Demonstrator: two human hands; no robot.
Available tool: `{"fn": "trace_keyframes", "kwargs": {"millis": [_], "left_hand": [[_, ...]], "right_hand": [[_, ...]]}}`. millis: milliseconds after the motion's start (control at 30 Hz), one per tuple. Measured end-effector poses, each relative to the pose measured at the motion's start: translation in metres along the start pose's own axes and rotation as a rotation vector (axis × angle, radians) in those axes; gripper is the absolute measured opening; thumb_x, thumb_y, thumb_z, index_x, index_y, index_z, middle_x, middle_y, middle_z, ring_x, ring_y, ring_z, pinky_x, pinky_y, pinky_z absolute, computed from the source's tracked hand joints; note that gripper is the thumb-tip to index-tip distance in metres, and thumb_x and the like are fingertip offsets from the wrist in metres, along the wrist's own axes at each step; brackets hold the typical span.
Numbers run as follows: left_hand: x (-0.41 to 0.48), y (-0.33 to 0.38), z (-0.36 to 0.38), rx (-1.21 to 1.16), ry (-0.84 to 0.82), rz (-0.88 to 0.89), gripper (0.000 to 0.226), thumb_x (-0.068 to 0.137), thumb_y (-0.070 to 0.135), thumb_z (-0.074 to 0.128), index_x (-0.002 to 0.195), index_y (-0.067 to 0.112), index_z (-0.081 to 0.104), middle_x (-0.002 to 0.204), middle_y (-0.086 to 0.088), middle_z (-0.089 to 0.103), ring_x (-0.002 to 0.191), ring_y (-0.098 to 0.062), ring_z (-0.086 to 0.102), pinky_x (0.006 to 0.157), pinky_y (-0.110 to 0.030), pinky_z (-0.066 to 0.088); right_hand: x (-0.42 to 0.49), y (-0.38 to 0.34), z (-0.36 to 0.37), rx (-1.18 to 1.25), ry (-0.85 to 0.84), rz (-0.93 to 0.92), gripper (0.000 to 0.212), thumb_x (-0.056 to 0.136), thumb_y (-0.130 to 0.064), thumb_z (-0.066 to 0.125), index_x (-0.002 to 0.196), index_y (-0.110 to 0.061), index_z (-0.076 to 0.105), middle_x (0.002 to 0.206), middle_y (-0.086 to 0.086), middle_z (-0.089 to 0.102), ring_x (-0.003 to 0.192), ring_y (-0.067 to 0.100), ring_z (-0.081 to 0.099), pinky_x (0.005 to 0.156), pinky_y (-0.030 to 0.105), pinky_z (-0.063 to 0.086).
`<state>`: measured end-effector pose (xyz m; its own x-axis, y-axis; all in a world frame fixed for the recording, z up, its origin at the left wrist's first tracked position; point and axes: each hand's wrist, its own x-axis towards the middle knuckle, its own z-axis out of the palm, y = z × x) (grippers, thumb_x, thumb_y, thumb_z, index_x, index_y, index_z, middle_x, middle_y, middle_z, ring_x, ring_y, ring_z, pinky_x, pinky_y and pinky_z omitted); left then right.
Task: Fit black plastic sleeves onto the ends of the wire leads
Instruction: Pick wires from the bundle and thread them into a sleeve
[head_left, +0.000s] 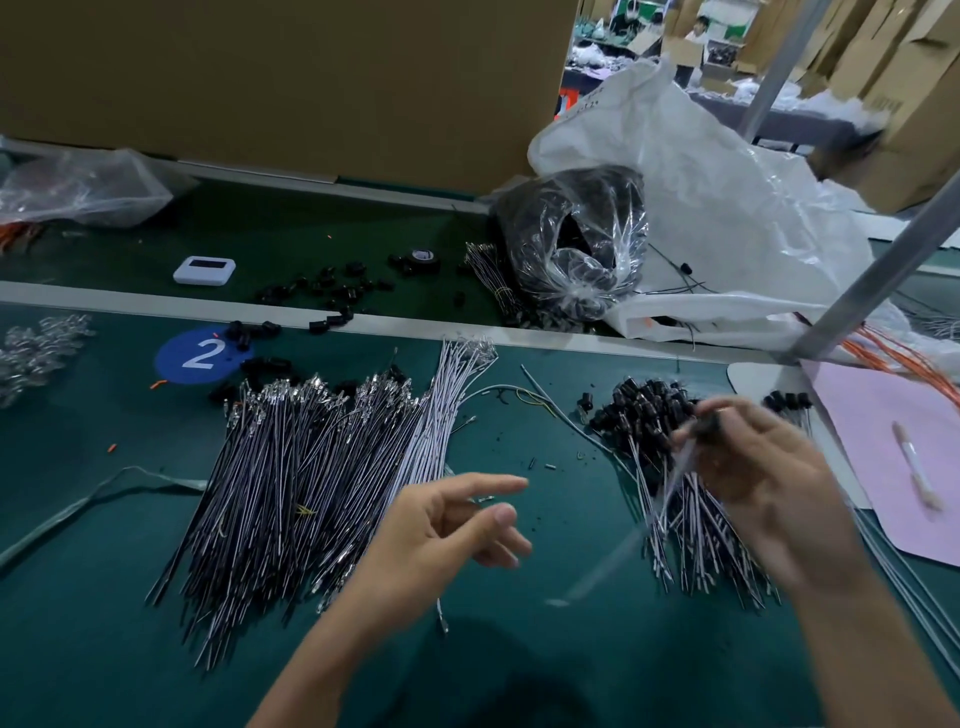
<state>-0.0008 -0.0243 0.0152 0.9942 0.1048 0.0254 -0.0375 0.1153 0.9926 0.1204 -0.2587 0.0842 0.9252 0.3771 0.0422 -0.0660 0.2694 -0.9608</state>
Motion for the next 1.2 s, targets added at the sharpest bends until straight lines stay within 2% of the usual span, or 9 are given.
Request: {"fn": "trace_keyframes", "kwargs": {"millis": [67, 200, 300, 367, 500, 567, 667, 833, 1200], "left_hand": [[-0.001, -0.004, -0.011, 0.104, 0.199, 0.006, 0.02, 0.085, 0.023, 0.066, 0.105, 0.022, 0.071, 0.076, -0.005, 0.076, 0.068, -0.021, 0.073, 0.069, -0.032, 0.058], [-0.001, -0.011, -0.032, 0.585, 0.564, 0.084, 0.017, 0.085, 0.023, 0.072, 0.102, 0.024, 0.075, 0.067, 0.008, 0.072, 0.049, -0.007, 0.061, 0.051, -0.021, 0.053], [0.002, -0.01, -0.04, 0.88, 0.646, 0.084, 0.024, 0.082, 0.029, 0.076, 0.105, 0.022, 0.074, 0.081, 0.008, 0.07, 0.074, -0.01, 0.062, 0.072, -0.031, 0.054], [0.005, -0.011, -0.041, 1.006, 0.648, 0.062, 0.028, 0.081, 0.031, 0.078, 0.107, 0.022, 0.073, 0.088, 0.006, 0.069, 0.087, -0.016, 0.058, 0.078, -0.034, 0.049], [0.01, -0.019, -0.042, 1.044, 0.646, 0.011, 0.028, 0.082, 0.023, 0.077, 0.11, 0.019, 0.073, 0.091, 0.005, 0.069, 0.094, -0.02, 0.056, 0.086, -0.039, 0.047], [0.011, -0.022, -0.04, 1.026, 0.644, 0.004, 0.028, 0.083, 0.022, 0.076, 0.11, 0.02, 0.073, 0.089, 0.006, 0.069, 0.094, -0.02, 0.055, 0.086, -0.039, 0.046], [0.013, -0.024, -0.028, 1.047, 0.608, 0.055, 0.029, 0.079, 0.026, 0.081, 0.107, 0.019, 0.073, 0.091, 0.005, 0.07, 0.093, -0.022, 0.055, 0.082, -0.04, 0.046], [0.017, -0.034, -0.014, 1.177, 0.526, 0.061, 0.04, 0.074, 0.026, 0.084, 0.11, 0.015, 0.072, 0.102, -0.001, 0.071, 0.097, -0.027, 0.056, 0.083, -0.04, 0.043], [0.016, -0.037, -0.018, 1.086, 0.556, 0.051, 0.031, 0.082, 0.014, 0.074, 0.113, 0.017, 0.072, 0.102, 0.002, 0.068, 0.09, -0.023, 0.055, 0.081, -0.035, 0.044]], "right_hand": [[0.005, -0.015, -0.024, -0.151, 0.165, -0.033, 0.02, 0.083, -0.021, 0.055, 0.077, -0.017, 0.074, 0.073, 0.0, 0.071, 0.067, 0.009, 0.067, 0.063, 0.016, 0.056], [0.029, -0.016, -0.067, -0.973, 0.448, -0.102, 0.018, 0.088, -0.028, 0.068, 0.095, -0.012, 0.072, 0.076, -0.001, 0.072, 0.061, 0.003, 0.064, 0.06, 0.014, 0.052], [0.044, 0.001, -0.069, -1.253, 0.413, 0.055, 0.035, 0.092, -0.03, 0.063, 0.114, -0.003, 0.067, 0.102, 0.017, 0.071, 0.08, 0.024, 0.065, 0.08, 0.034, 0.052], [0.046, 0.014, -0.056, -1.335, 0.394, 0.033, 0.036, 0.095, -0.028, 0.059, 0.12, -0.002, 0.063, 0.109, 0.02, 0.069, 0.083, 0.023, 0.06, 0.08, 0.035, 0.049], [0.035, 0.041, -0.004, -1.217, 0.202, -0.151, 0.018, 0.091, -0.018, 0.065, 0.107, -0.013, 0.072, 0.094, 0.0, 0.072, 0.074, 0.004, 0.061, 0.073, 0.02, 0.047], [0.029, 0.064, 0.027, -1.08, 0.02, -0.127, 0.01, 0.088, -0.013, 0.07, 0.095, -0.016, 0.076, 0.079, -0.013, 0.07, 0.067, -0.006, 0.061, 0.069, 0.011, 0.047], [0.027, 0.1, 0.07, -0.894, -0.107, 0.007, 0.012, 0.088, -0.009, 0.068, 0.083, -0.017, 0.075, 0.063, -0.013, 0.067, 0.053, -0.003, 0.06, 0.056, 0.015, 0.049], [0.049, 0.13, 0.116, -0.752, -0.11, 0.275, 0.025, 0.095, -0.011, 0.058, 0.071, -0.016, 0.064, 0.053, 0.0, 0.065, 0.038, 0.012, 0.056, 0.036, 0.019, 0.04], [0.068, 0.137, 0.139, -0.569, -0.027, 0.46, 0.02, 0.09, -0.009, 0.062, 0.07, -0.008, 0.066, 0.055, 0.003, 0.058, 0.037, 0.008, 0.046, 0.038, 0.018, 0.036]]}}
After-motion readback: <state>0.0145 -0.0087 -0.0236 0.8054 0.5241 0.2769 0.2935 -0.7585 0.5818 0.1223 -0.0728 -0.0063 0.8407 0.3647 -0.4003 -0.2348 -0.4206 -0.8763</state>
